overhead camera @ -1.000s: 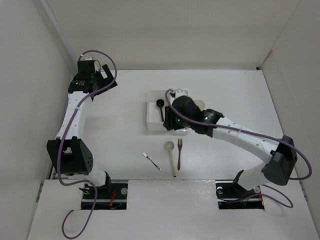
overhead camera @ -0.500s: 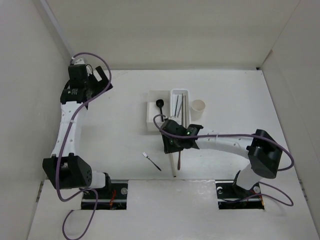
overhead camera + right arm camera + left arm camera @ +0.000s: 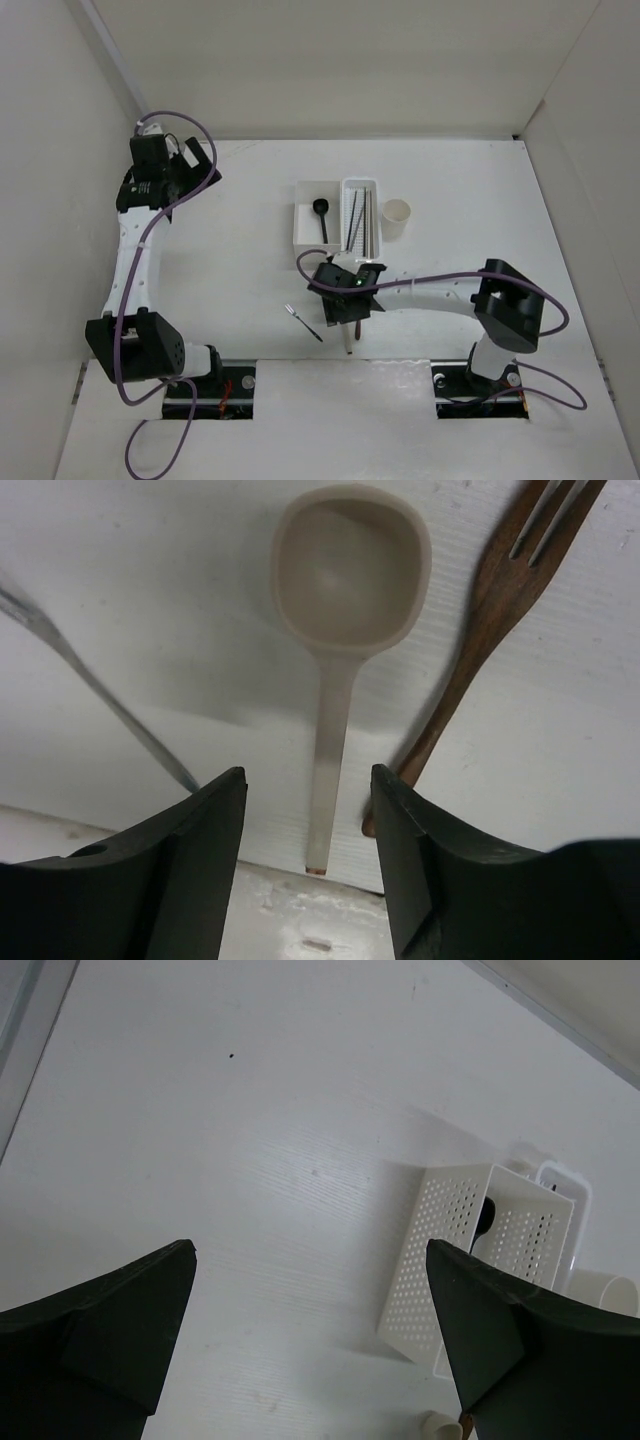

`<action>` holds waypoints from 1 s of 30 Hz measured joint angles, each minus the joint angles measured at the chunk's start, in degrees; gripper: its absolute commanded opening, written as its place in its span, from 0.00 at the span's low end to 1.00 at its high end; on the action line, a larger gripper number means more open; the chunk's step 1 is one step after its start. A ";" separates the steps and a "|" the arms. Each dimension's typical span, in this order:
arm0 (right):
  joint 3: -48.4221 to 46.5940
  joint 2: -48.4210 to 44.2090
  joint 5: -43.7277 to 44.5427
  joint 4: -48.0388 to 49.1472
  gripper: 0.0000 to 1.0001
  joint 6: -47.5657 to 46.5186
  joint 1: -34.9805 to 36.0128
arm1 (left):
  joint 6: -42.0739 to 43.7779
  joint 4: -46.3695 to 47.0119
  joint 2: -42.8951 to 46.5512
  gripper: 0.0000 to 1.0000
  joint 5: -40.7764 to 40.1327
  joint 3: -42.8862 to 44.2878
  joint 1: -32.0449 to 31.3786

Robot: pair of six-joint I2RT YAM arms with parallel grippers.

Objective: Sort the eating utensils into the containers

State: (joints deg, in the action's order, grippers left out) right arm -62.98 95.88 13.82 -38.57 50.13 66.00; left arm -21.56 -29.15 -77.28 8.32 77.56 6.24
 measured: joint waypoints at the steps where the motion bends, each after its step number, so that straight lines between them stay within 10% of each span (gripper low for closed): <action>1: -0.31 0.76 0.55 -0.09 0.56 0.02 0.00 | -0.11 0.04 0.00 1.00 0.20 -0.13 0.00; 11: -5.29 8.76 5.14 -0.85 0.00 -0.92 0.00 | -0.48 0.20 0.02 1.00 0.98 -0.31 0.00; 20: -9.84 1.11 7.52 -4.55 0.00 -5.51 0.07 | -0.98 0.79 0.02 1.00 2.71 -0.42 3.52; 30: -39.32 0.17 6.38 0.31 0.00 -22.73 -8.28 | 1.86 1.53 -0.90 1.00 0.02 0.33 3.85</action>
State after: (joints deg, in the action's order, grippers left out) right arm -102.30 96.05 20.21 -38.26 27.40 57.71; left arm -19.70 -27.62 -78.17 8.34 77.89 10.09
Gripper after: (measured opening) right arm 0.123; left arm 0.997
